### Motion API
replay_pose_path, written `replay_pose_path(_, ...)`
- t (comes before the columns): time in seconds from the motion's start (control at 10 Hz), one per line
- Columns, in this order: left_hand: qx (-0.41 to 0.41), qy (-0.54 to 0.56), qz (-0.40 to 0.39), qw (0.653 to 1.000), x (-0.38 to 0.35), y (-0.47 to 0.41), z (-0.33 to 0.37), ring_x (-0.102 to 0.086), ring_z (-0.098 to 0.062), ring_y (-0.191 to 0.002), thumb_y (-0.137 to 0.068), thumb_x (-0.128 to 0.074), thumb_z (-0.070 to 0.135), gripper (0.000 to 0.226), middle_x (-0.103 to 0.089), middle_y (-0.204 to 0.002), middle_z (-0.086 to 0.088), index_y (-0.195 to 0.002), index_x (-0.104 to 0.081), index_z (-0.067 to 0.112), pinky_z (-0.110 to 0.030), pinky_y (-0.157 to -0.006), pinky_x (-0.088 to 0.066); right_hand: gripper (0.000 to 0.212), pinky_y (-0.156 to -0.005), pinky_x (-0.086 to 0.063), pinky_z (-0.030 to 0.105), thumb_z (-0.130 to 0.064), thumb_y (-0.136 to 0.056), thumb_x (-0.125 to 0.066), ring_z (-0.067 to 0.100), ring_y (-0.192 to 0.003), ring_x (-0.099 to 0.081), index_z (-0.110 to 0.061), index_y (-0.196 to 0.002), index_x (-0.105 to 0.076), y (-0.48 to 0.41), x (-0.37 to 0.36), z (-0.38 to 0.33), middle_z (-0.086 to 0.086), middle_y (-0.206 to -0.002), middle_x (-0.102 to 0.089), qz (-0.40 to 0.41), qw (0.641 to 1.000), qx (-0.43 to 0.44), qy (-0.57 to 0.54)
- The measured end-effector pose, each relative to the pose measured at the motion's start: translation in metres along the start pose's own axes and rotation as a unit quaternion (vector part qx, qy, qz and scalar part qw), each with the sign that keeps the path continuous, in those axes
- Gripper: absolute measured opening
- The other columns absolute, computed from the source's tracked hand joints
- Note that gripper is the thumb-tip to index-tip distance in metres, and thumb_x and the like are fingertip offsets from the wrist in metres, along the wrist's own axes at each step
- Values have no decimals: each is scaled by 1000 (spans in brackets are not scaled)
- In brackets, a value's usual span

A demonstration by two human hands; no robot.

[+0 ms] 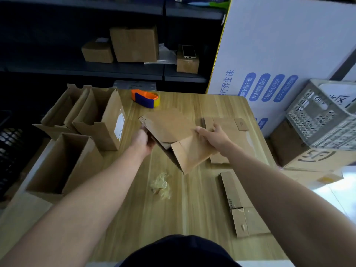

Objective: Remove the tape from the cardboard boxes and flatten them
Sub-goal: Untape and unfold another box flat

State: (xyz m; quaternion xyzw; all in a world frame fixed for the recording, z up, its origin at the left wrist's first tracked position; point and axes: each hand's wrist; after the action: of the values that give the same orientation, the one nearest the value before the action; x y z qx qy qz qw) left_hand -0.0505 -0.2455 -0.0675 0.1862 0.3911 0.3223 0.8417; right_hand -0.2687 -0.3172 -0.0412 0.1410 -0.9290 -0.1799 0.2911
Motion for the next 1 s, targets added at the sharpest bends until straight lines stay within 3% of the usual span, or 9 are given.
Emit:
replay_pose_path(0.1,47,-35,-6,998,1,-1,-4,-66,-22,-84,-101,-36,25,30,-66,-114,-10,-111,-62,14,-32,-57,-58,71,-91,-51,43,-52,-67,-79,25,-99,-62,-3,-114,-60,-3,13,13,9,-114,-65,-90,993,-70,-30)
replay_pose_path(0.2,97,-95,-45,990,8,-4,-8,-65,-28,-93,-91,-37,62,55,-67,-109,-13,-110,-59,15,-41,-63,-58,56,-84,-54,43,-44,-68,-81,27,-90,-63,-4,-103,-63,-7,15,30,9,-100,-67,-55,993,-106,-12)
replay_pose_path(0.3,120,-298,-71,944,5,4,-22,-65,-24,-90,-80,-64,50,49,-66,-106,-12,-109,-56,12,-35,-64,-57,40,-79,-52,36,-39,-82,-71,23,-85,-60,-4,-100,-62,-5,11,41,11,-99,-65,7,994,-101,47)
replay_pose_path(0.4,114,-411,-43,904,-2,7,-48,-62,-18,-72,-88,-63,9,20,-64,-82,-7,-107,-57,6,-30,-64,-52,39,-78,-50,36,-36,-86,-67,26,-90,-60,-2,-105,-60,-2,11,53,11,-102,-63,-1,993,-110,43)
replay_pose_path(0.5,85,-404,-5,911,-6,7,-64,-63,-28,-93,-87,-62,-2,31,-63,-95,-14,-116,-51,-3,-38,-75,-54,44,-84,-51,39,-33,-83,-71,26,-96,-59,-3,-112,-58,3,19,66,10,-104,-62,-17,991,-131,-33)
replay_pose_path(0.6,69,-420,-31,904,-18,13,-83,-63,-28,-91,-86,-63,-3,37,-62,-108,-16,-120,-50,0,-38,-58,-54,41,-88,-50,36,-32,-87,-65,24,-96,-59,-3,-116,-59,7,31,78,12,-108,-63,7,993,-116,-34)
replay_pose_path(0.7,78,-451,-69,886,-37,28,-109,-63,-26,-96,-86,-64,1,36,-63,-113,-15,-120,-53,4,-39,-69,-55,36,-93,-50,38,-25,-91,-59,31,-106,-61,-1,-118,-60,11,51,94,17,-118,-63,68,993,-98,0)
replay_pose_path(0.9,106,-524,-126,836,-63,54,-172,-64,-26,-95,-81,-70,1,36,-64,-112,-14,-114,-56,1,-37,-63,-57,53,-99,-44,42,-30,-92,-59,32,-116,-53,-4,-136,-45,26,103,150,15,-130,-54,161,979,-116,53)
replay_pose_path(1.0,119,-527,-141,829,-72,64,-209,-63,-28,-92,-79,-71,-2,38,-62,-114,-18,-113,-53,-2,-36,-54,-56,47,-87,-52,42,-30,-91,-59,30,-101,-58,-8,-132,-49,35,121,181,13,-117,-59,171,974,-135,69)
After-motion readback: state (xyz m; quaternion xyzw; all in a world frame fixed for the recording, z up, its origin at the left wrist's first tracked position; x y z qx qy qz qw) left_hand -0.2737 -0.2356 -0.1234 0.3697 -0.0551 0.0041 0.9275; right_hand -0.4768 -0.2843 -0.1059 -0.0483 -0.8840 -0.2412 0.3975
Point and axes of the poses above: each hand's wrist, its own y-axis away from the middle knuckle, its own x-axis out of the back of the hand, z = x × y
